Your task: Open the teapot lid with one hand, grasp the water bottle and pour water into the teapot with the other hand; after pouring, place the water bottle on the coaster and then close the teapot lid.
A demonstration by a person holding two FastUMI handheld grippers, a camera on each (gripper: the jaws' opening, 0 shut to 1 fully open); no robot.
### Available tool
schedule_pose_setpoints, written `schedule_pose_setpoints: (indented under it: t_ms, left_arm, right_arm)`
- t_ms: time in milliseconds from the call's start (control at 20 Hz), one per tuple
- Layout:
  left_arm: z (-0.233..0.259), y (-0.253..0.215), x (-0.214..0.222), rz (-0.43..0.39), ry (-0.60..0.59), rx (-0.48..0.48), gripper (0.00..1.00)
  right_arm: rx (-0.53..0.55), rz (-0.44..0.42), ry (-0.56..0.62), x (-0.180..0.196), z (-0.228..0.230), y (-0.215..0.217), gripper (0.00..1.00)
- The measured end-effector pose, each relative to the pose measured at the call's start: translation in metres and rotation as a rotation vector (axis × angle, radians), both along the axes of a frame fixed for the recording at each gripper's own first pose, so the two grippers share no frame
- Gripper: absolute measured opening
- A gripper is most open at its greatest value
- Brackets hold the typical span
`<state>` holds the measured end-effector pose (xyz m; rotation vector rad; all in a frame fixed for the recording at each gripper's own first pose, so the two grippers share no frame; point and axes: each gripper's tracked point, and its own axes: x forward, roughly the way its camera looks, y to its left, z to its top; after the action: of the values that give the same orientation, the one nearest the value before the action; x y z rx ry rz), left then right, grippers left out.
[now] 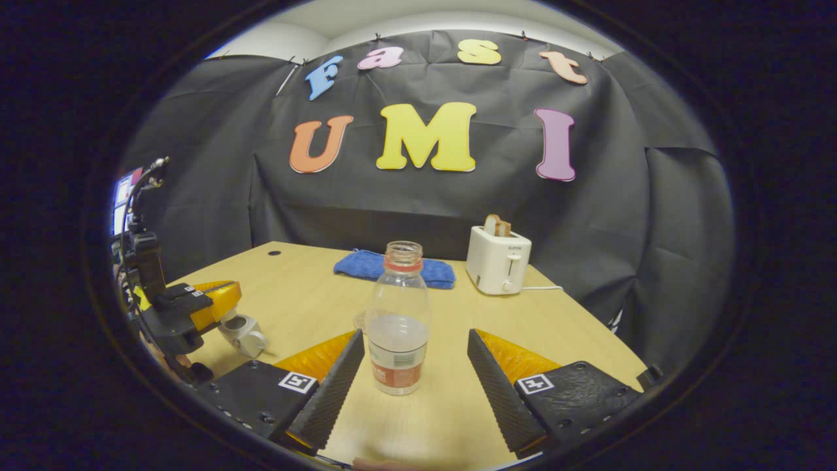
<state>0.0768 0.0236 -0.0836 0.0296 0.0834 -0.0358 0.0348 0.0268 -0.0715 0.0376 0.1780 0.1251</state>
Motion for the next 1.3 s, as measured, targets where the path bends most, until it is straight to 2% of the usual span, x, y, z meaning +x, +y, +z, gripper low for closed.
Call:
schedule_pose_setpoints:
  t_ms: [100,150,400,500,600,700,850,1000,1150,1300]
  left_arm:
    - [0.010,0.003,-0.005,0.007,-0.006,0.007,0.03]
    - [0.013,0.006,-0.007,0.009,-0.006,0.004,0.03]
    - [0.023,0.018,-0.021,0.009,0.050,-0.058,0.03]
    - [0.029,0.028,-0.026,0.015,0.060,-0.051,0.03]
    - [0.029,0.047,-0.029,0.063,0.072,-0.015,0.03]
    - [0.031,0.048,-0.032,0.049,0.074,-0.023,0.03]
    - [0.029,0.047,-0.034,0.023,0.092,-0.042,0.03]
    - [0.033,0.056,-0.038,0.031,0.095,-0.013,0.03]
    - [0.041,0.063,-0.042,0.027,0.087,-0.003,0.03]
    - [0.051,0.075,-0.048,0.043,0.065,0.024,0.04]
  right_arm:
    - [0.019,0.026,0.018,0.005,-0.009,0.008,0.98]
    - [0.027,0.025,0.020,0.009,-0.012,0.008,0.95]
    - [0.066,0.041,0.012,0.034,-0.024,0.017,0.96]
    - [0.104,0.037,0.007,0.046,-0.029,0.016,0.96]
    - [0.143,0.034,-0.001,0.056,-0.029,0.016,0.98]
    - [0.157,0.022,-0.003,0.065,-0.029,0.014,0.94]
    - [0.152,0.008,0.009,0.068,-0.029,0.011,0.77]
    - [0.063,-0.002,-0.012,0.065,-0.023,0.011,0.74]
    - [-0.082,-0.049,-0.017,0.064,-0.019,0.011,0.74]
    - [-0.210,-0.060,-0.009,0.066,-0.016,0.020,0.74]
